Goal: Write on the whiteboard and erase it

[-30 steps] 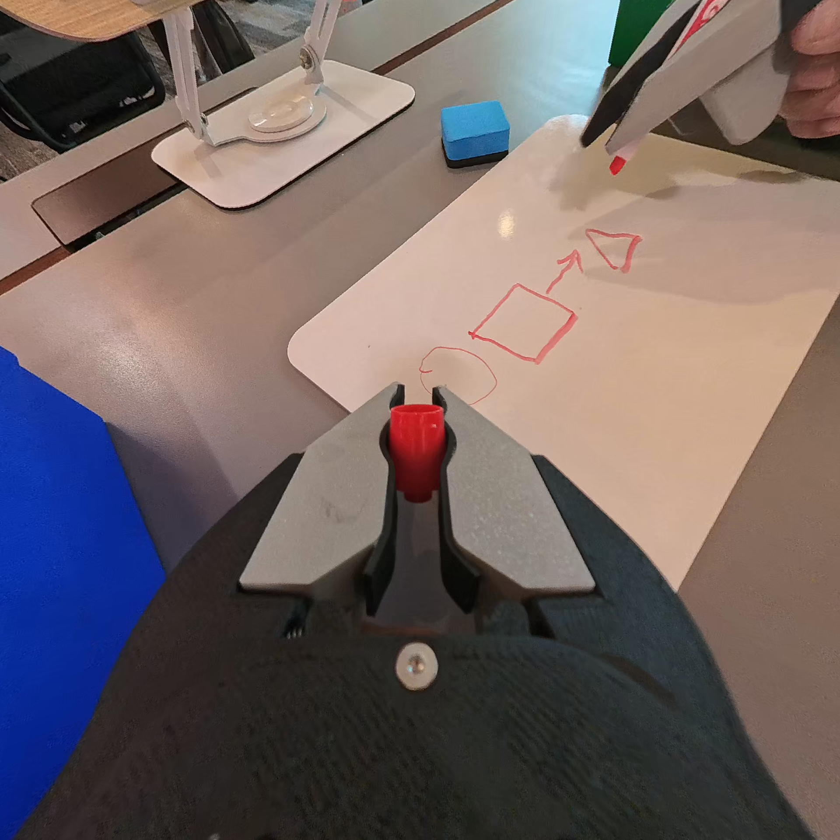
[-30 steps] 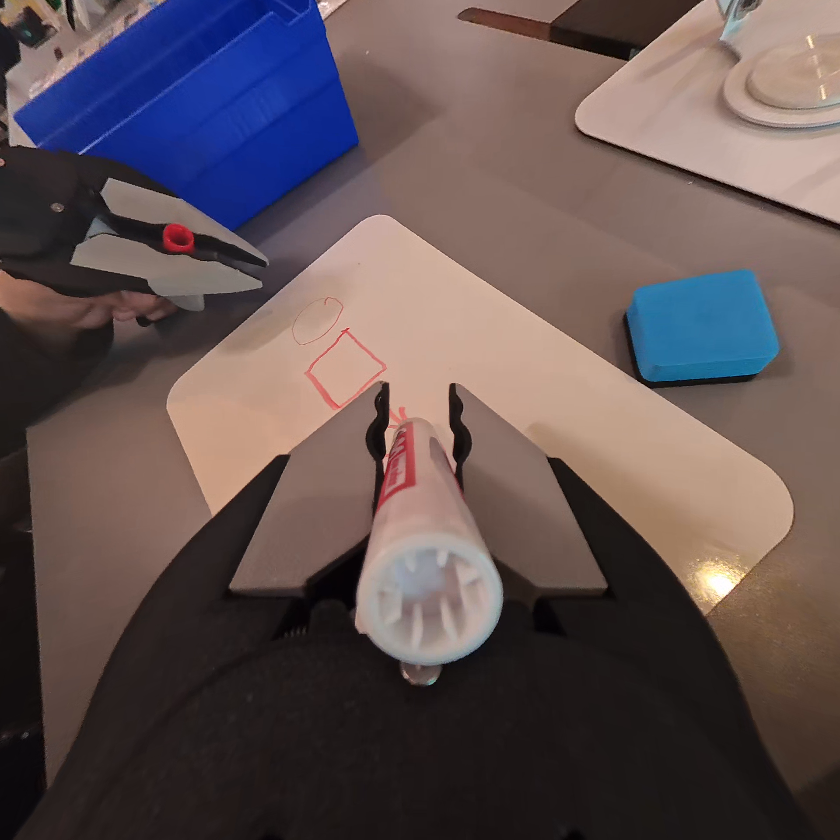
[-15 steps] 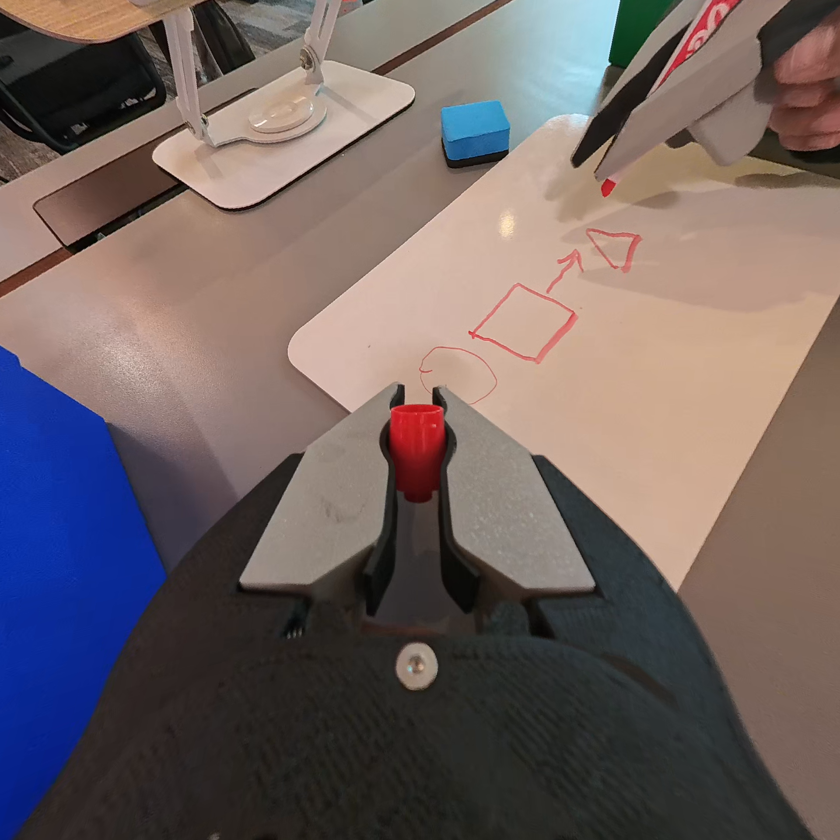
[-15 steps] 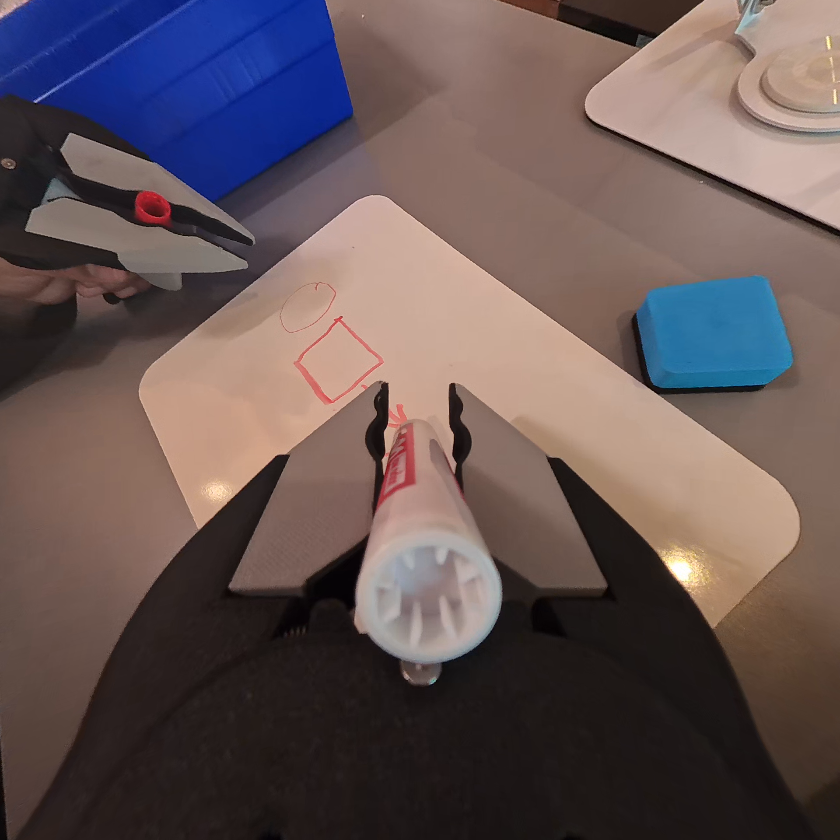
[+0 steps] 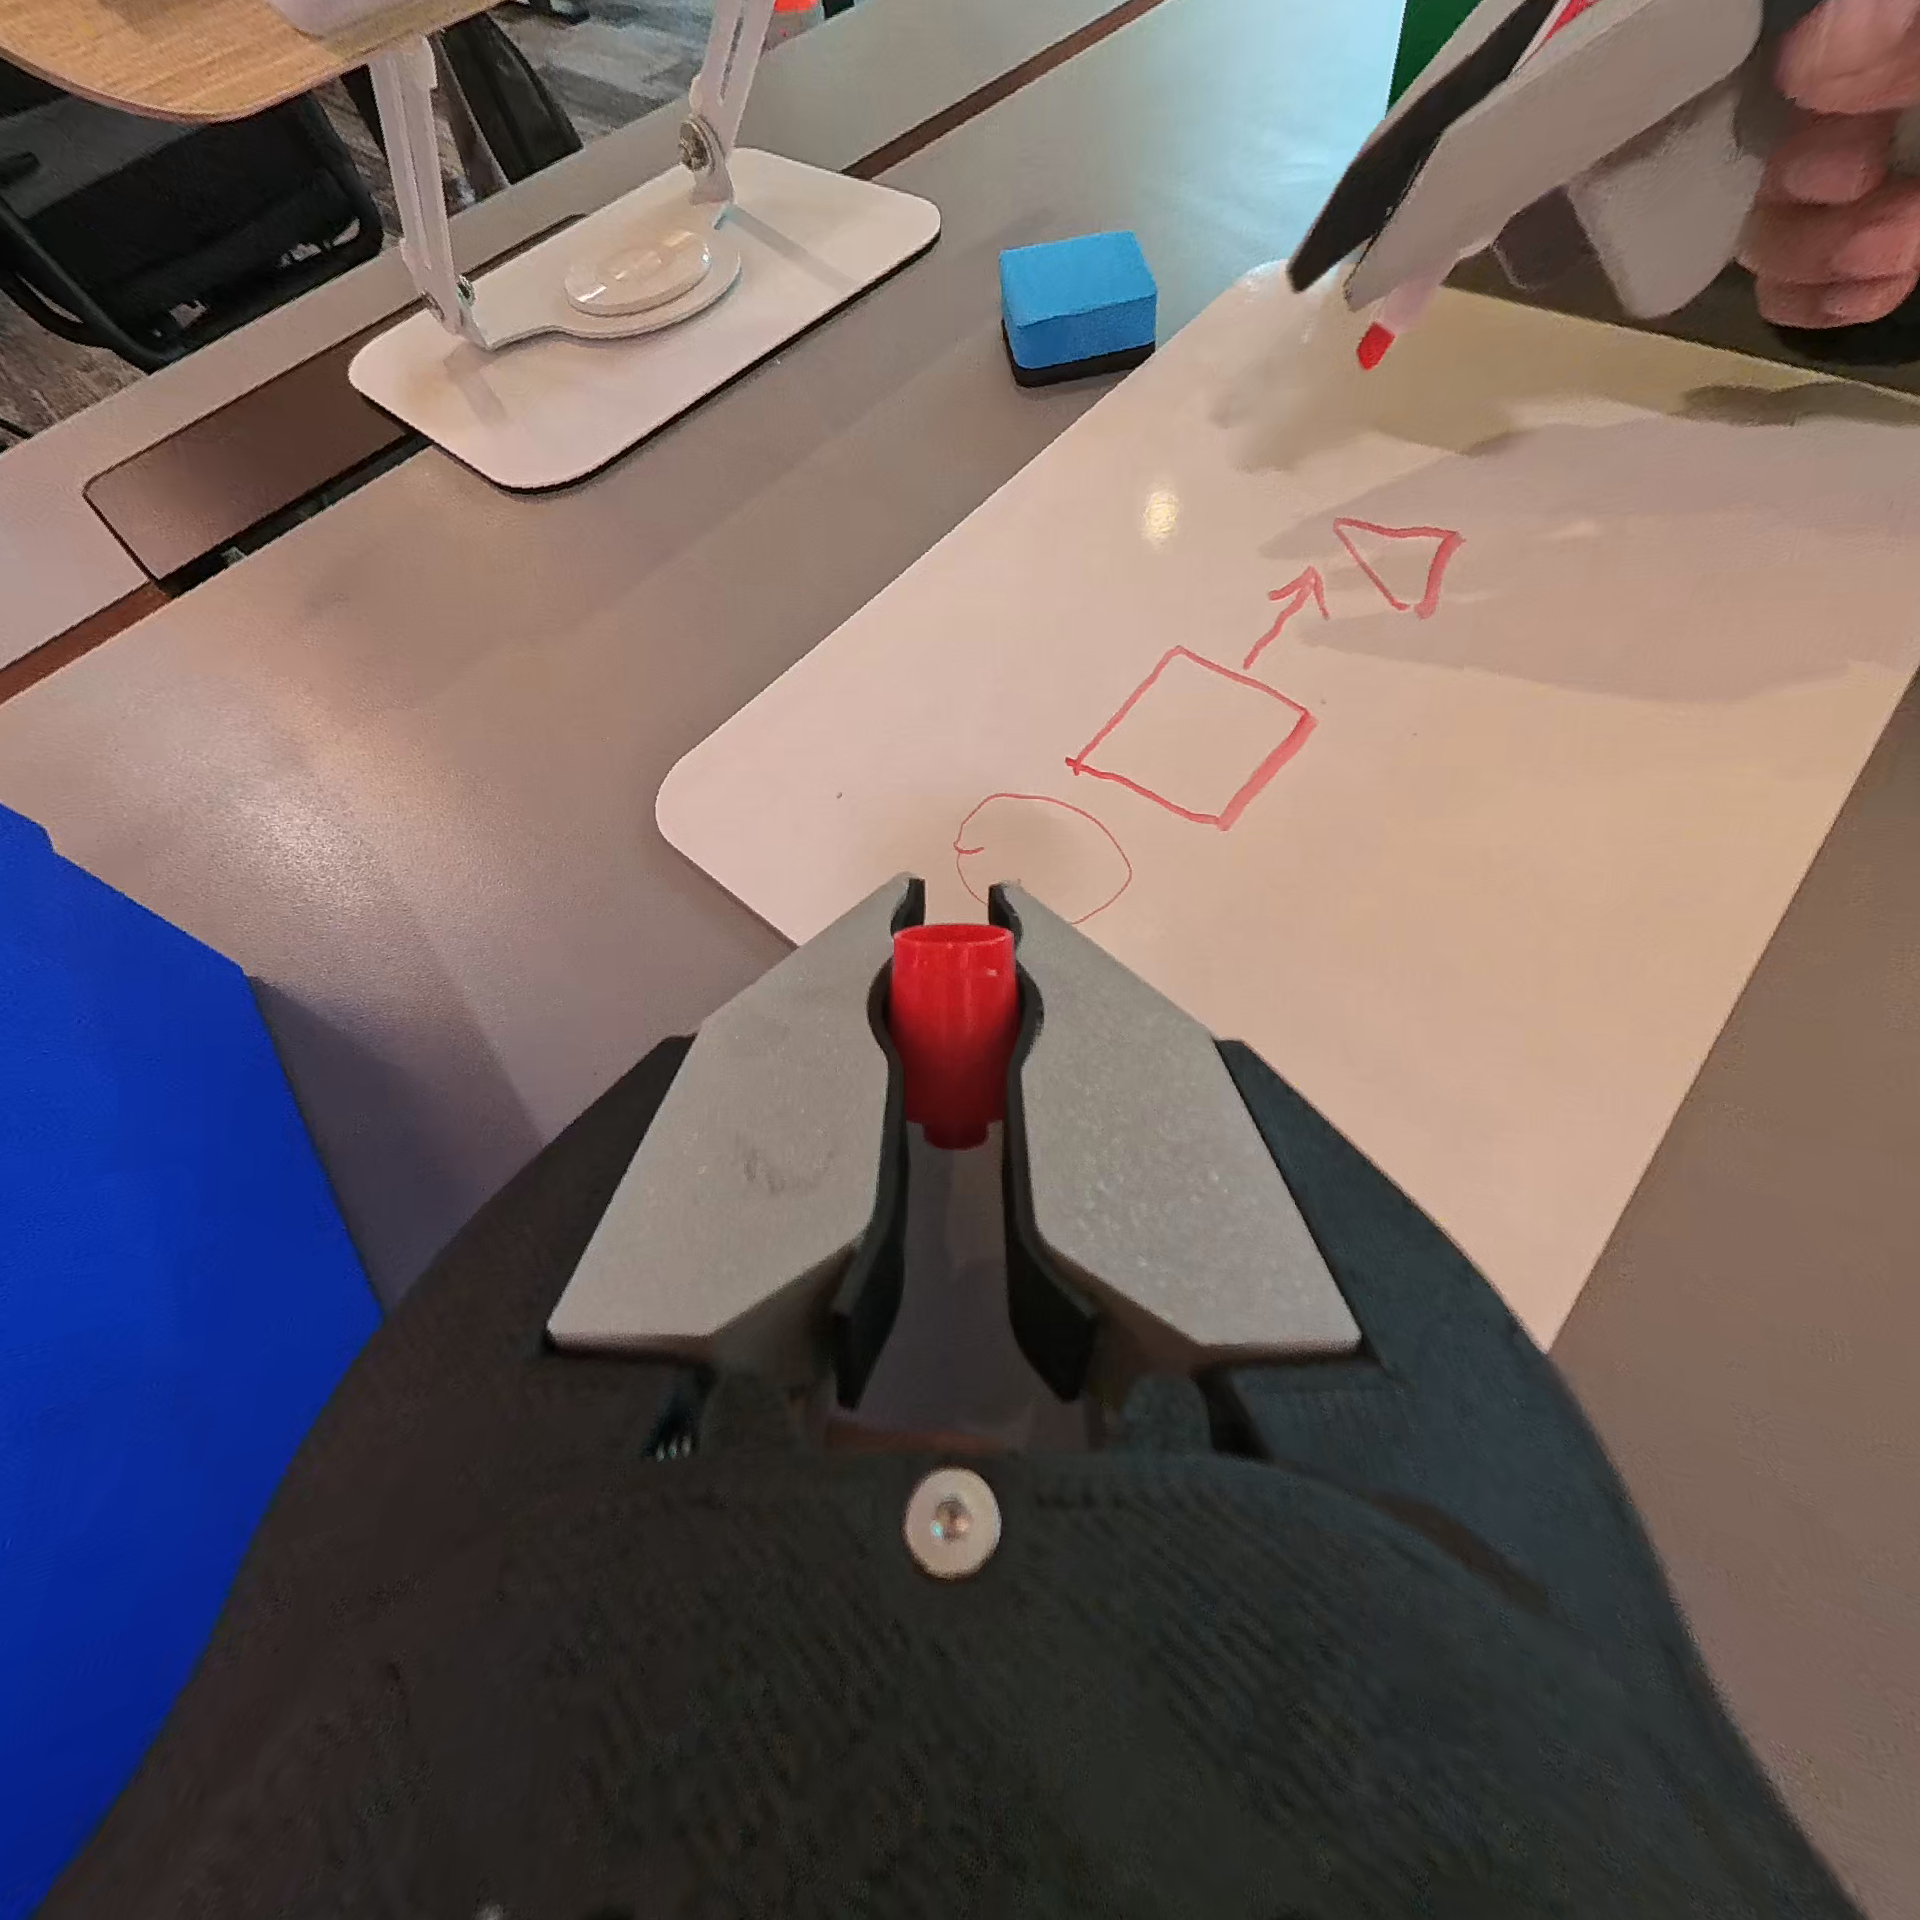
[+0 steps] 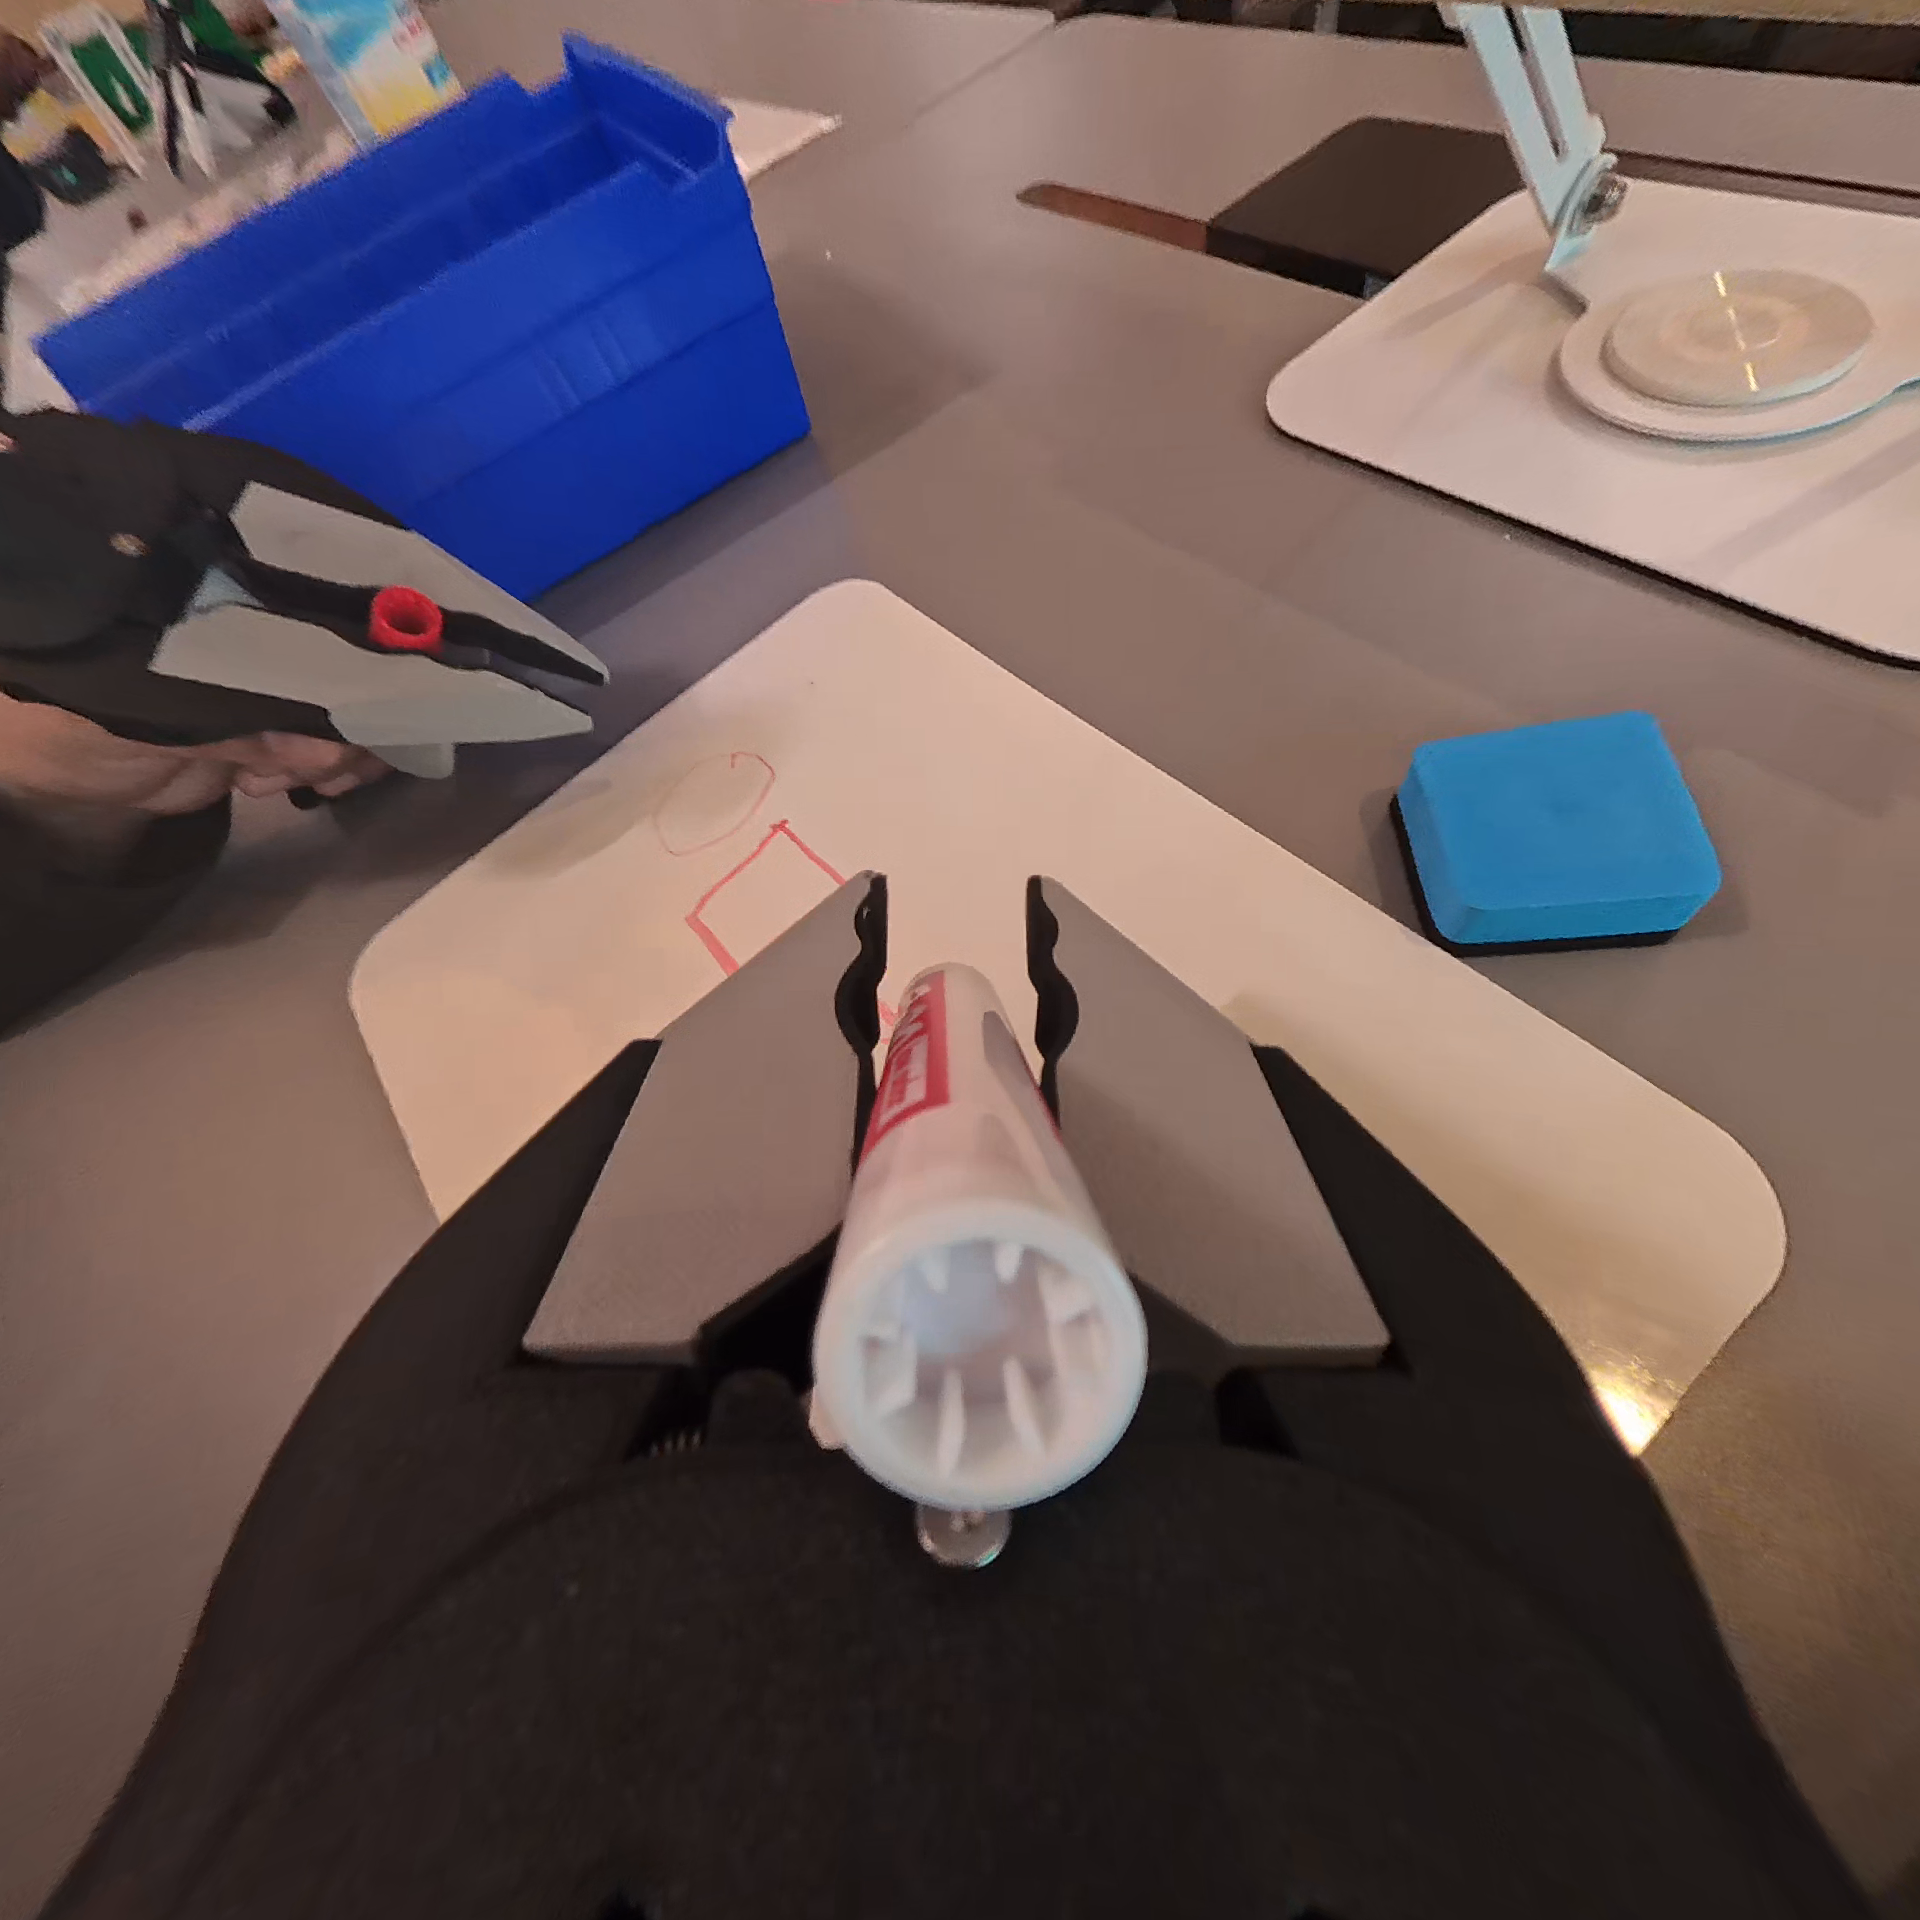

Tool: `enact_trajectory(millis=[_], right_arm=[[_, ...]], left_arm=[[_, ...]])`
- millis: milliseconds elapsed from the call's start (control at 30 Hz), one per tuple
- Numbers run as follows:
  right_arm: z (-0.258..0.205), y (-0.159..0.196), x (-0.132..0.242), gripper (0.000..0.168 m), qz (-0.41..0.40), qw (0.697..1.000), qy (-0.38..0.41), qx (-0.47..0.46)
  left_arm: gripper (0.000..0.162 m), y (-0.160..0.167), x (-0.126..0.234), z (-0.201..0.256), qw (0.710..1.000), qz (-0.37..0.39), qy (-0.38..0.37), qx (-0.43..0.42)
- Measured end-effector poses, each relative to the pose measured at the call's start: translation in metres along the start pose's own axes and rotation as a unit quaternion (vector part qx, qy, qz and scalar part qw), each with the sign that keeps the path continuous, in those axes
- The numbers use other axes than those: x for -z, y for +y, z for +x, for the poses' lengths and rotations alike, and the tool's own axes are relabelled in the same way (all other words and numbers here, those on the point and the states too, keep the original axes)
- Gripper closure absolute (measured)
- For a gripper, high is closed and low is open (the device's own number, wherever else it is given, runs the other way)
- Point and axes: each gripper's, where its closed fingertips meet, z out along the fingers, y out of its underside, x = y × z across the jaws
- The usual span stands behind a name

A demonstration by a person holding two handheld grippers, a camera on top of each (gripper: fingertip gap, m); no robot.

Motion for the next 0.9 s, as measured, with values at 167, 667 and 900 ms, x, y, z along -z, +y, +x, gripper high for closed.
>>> enact_trajectory(millis=[167,667,900], right_arm=[[-0.002,-0.005,0.002,0.144,0.018,1.0,-0.01,-0.01],[-0.068,-0.024,0.0,0.144,0.08,0.983,-0.165,0.018],[-0.122,-0.033,-0.009,0.145,0.112,0.961,-0.254,-0.002]], left_arm=[[0.152,0.0,0.0,0.001,1.0,0.0,0.001,-0.002],[0.153,-0.011,0.0,0.023,0.995,0.033,0.012,-0.094],[0.153,-0.02,-0.003,0.047,0.991,0.047,0.02,-0.125]])
